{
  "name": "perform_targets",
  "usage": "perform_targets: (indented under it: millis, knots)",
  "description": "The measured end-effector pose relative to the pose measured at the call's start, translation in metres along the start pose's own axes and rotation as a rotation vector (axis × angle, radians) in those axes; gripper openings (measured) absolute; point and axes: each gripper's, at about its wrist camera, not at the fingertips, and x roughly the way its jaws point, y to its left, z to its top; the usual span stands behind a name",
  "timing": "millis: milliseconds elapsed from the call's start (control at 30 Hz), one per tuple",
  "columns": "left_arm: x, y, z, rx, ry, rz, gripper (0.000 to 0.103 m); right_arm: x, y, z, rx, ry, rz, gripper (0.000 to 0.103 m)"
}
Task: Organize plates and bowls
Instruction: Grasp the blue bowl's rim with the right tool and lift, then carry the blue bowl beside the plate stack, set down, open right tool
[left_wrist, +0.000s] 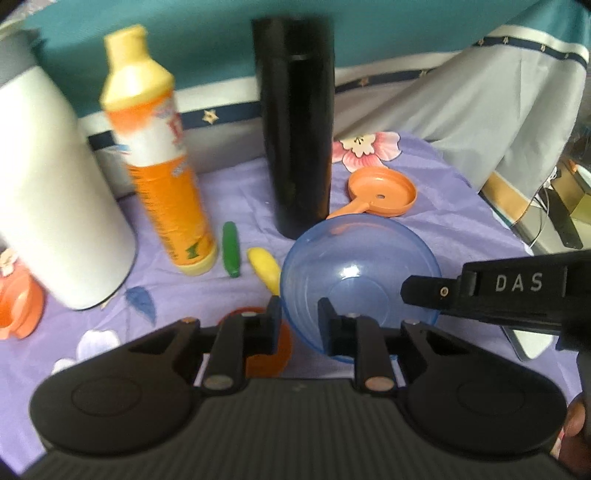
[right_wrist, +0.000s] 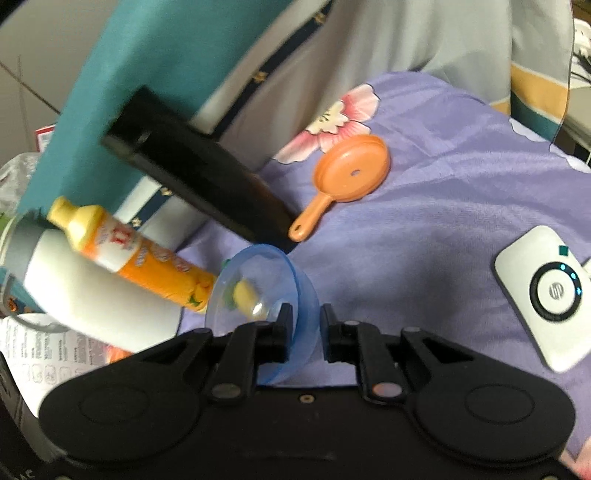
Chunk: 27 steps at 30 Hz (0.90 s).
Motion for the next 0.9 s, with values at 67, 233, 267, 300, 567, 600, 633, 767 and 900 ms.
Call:
perform_targets:
  millis: [67,233,267,300,567,600,633,767,900]
  knots:
    - [-0.016,0.004,-0.007,-0.006,-0.002,0.006,0.02,-0.011,0.008,-0.008,-0.017,0.002,0.006,0.016]
    - [-0.053,0.019,-0.034,-0.042,0.009,0.014,0.02,-0.032,0.023,-0.04,-0.059,0.04,0.023,0.016]
    - [-0.062,0.022,-0.042,-0.051,0.008,0.014,0.02,-0.036,0.025,-0.048,-0.065,0.051,0.024,0.016]
    - [-0.07,0.025,-0.049,-0.056,0.008,0.015,0.02,-0.039,0.027,-0.057,-0.07,0.065,0.026,0.016]
    - [-0.121,0.042,-0.111,-0.084,0.02,0.031,0.02,-0.062,0.039,-0.129,-0.119,0.171,0.041,0.016]
    - [-0.126,0.044,-0.119,-0.091,0.025,0.032,0.02,-0.066,0.04,-0.137,-0.132,0.179,0.04,0.016]
    - [-0.13,0.046,-0.127,-0.097,0.03,0.03,0.02,-0.069,0.042,-0.144,-0.144,0.187,0.039,0.016]
    - [-0.142,0.053,-0.156,-0.128,0.061,0.018,0.02,-0.079,0.045,-0.171,-0.181,0.217,0.029,0.016]
    - [-0.149,0.059,-0.18,-0.156,0.091,0.005,0.021,-0.087,0.048,-0.19,-0.213,0.239,0.016,0.016]
